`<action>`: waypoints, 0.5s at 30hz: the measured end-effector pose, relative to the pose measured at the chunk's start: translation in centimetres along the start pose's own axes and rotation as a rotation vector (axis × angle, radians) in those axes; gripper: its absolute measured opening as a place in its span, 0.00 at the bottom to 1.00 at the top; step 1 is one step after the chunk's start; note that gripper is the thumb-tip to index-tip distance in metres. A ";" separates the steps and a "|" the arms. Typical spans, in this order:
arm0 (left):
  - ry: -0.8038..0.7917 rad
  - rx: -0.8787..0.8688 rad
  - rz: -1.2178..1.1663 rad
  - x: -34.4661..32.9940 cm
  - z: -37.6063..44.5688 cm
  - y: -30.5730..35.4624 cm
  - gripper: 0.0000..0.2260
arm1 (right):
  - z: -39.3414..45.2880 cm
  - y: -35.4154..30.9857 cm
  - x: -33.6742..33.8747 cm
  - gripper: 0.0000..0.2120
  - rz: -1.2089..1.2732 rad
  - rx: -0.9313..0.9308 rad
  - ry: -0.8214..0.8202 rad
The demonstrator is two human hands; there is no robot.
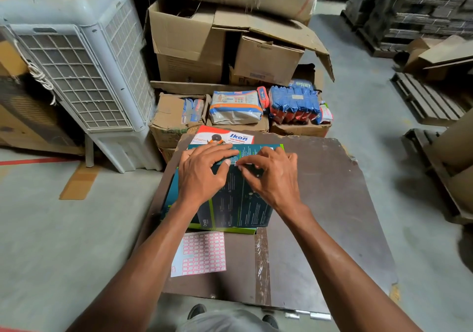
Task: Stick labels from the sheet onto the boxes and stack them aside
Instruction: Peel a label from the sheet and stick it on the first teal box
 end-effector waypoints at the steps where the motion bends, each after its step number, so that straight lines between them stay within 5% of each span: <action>1: -0.003 0.000 -0.005 0.0 0.1 0.0 0.15 | 0.0 0.1 0.0 0.12 -0.009 -0.020 0.016; 9: 0.038 -0.021 0.013 0.4 0.5 1.1 0.16 | -0.1 0.7 -0.2 0.25 0.022 -0.045 -0.018; 15: 0.099 -0.059 0.021 -0.3 0.0 0.5 0.06 | -0.1 0.9 -0.1 0.19 0.104 -0.030 -0.038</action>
Point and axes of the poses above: each hand's wrist, its own z-axis towards the middle knuckle, its own x-axis out of the back of the hand, y = z × x, the point moved 6 cm from there along z, towards the middle knuckle, and after that the axes turned 14 degrees about -x, right-handed, at the moved point
